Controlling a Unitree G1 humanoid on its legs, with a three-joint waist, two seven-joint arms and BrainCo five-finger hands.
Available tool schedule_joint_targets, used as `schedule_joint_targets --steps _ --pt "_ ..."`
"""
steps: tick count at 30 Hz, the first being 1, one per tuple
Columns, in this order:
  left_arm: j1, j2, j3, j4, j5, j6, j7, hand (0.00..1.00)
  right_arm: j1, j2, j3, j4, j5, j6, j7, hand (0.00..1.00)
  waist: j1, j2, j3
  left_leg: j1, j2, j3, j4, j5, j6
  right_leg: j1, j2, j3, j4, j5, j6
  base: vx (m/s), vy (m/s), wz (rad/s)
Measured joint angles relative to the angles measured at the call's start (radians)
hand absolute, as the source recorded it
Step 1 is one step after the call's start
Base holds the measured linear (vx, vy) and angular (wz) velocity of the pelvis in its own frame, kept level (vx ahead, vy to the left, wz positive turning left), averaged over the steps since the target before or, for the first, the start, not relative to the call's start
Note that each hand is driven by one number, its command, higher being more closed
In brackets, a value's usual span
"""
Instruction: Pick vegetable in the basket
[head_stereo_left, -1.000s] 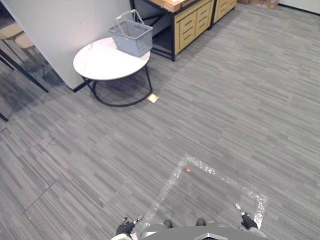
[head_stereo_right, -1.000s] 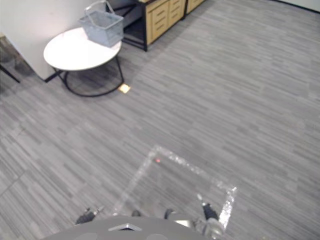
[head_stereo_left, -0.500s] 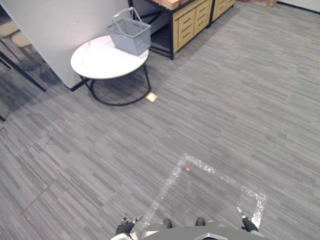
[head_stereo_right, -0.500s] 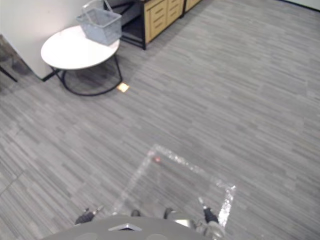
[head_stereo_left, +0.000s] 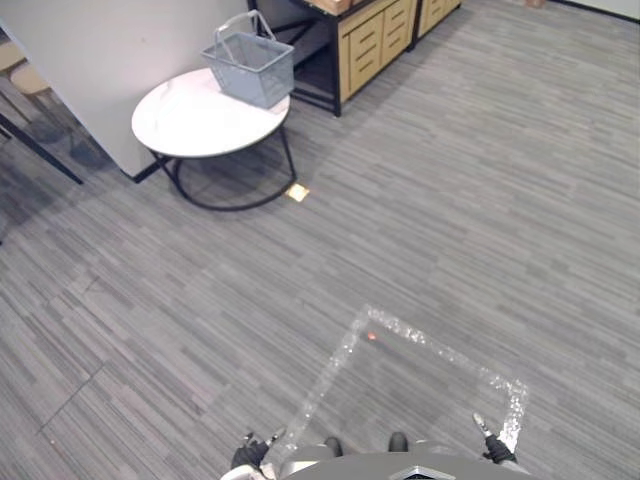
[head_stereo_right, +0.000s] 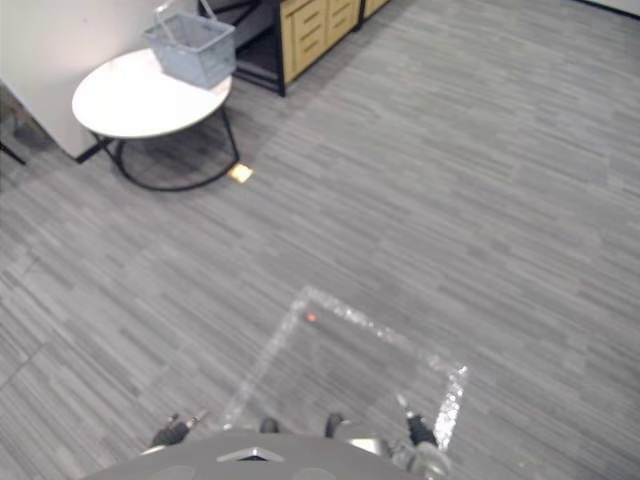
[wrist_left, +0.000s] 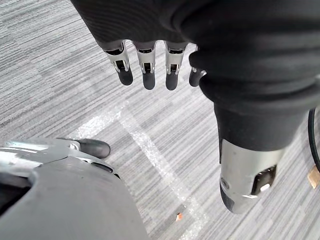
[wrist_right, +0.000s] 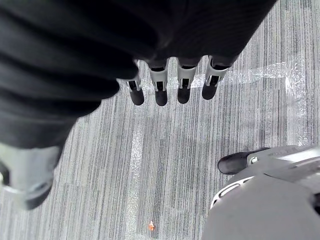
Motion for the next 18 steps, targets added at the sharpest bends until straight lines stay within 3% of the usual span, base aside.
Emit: schedule_joint_targets --steps 5,7,9,10,11,13,14,16,17,18 --pt "-0.024 -0.001 0.010 -0.006 -0.003 -0.001 0.015 0.00 -0.030 0.000 0.003 -0.010 0.006 -0.001 0.001 0.00 -0.002 0.001 0.048 -0.050 0.006 0.007 0.029 0.003 -0.004 -0.102 -0.009 0.005 0.133 -0.048 -0.030 -0.05 -0.032 -0.07" --pt "-0.032 -0.001 0.031 -0.007 -0.003 -0.001 0.022 0.00 -0.035 0.001 0.004 -0.009 0.007 0.000 0.001 0.00 -0.001 -0.006 0.067 -0.056 0.015 0.022 0.068 -0.019 -0.022 -0.107 -0.009 0.008 0.165 -0.074 -0.045 -0.03 -0.063 -0.09" --pt "-0.029 -0.006 0.075 -0.034 -0.008 0.000 0.024 0.00 -0.036 0.003 0.011 -0.009 0.006 0.000 0.001 0.00 0.010 -0.012 0.082 -0.202 0.070 0.033 0.408 -0.135 -0.038 -0.114 0.000 0.013 0.198 -0.119 -0.070 -0.04 -0.120 -0.06" --pt "-0.029 -0.005 0.092 -0.046 -0.009 -0.001 0.022 0.00 -0.036 0.002 0.014 -0.008 0.006 0.001 0.000 0.00 0.013 -0.016 0.087 -0.255 0.087 0.032 0.520 -0.137 -0.034 -0.114 0.001 0.011 0.206 -0.124 -0.074 -0.01 -0.112 0.13" --pt "-0.029 -0.015 0.129 -0.060 -0.011 0.000 0.021 0.00 -0.034 -0.004 0.041 -0.011 0.006 0.001 0.000 0.00 0.020 -0.010 0.104 -0.353 0.123 0.016 0.732 -0.112 -0.008 -0.087 0.006 0.000 0.207 -0.132 -0.086 0.03 -0.070 0.17" --pt "-0.021 -0.029 0.144 -0.058 -0.026 0.001 0.021 0.00 -0.028 -0.013 0.095 -0.015 0.004 0.004 -0.001 0.00 0.028 -0.015 0.130 -0.435 0.137 -0.027 0.912 -0.122 -0.017 -0.039 0.002 -0.012 0.213 -0.154 -0.089 0.10 -0.013 0.18" --pt "-0.014 -0.030 0.143 -0.056 -0.029 0.001 0.019 0.00 -0.029 -0.013 0.105 -0.029 0.002 0.005 -0.003 0.00 0.036 -0.015 0.131 -0.466 0.137 -0.032 0.929 -0.125 -0.021 -0.025 -0.007 -0.013 0.212 -0.162 -0.087 0.18 0.045 0.11" --pt "-0.007 -0.026 0.117 -0.049 -0.029 0.001 0.014 0.00 -0.073 -0.036 0.152 -0.037 0.002 0.004 -0.005 0.00 0.057 -0.014 0.132 -0.523 0.127 -0.028 0.792 -0.119 -0.022 -0.014 -0.031 -0.012 0.203 -0.174 -0.072 0.20 0.082 0.03" --pt "-0.003 -0.025 0.110 -0.046 -0.029 0.001 0.010 0.00 -0.103 -0.043 0.189 -0.041 0.001 0.003 -0.006 0.00 0.061 -0.011 0.133 -0.538 0.121 -0.030 0.681 -0.101 -0.020 -0.014 -0.041 -0.007 0.202 -0.180 -0.063 0.26 0.130 -0.08" --pt "0.002 -0.030 0.102 -0.043 -0.029 0.002 0.009 0.00 -0.156 -0.058 0.255 -0.065 -0.003 0.001 -0.010 0.00 0.064 -0.002 0.138 -0.549 0.120 -0.033 0.473 -0.037 -0.019 -0.012 -0.051 0.001 0.196 -0.193 -0.043 0.36 0.188 -0.10"
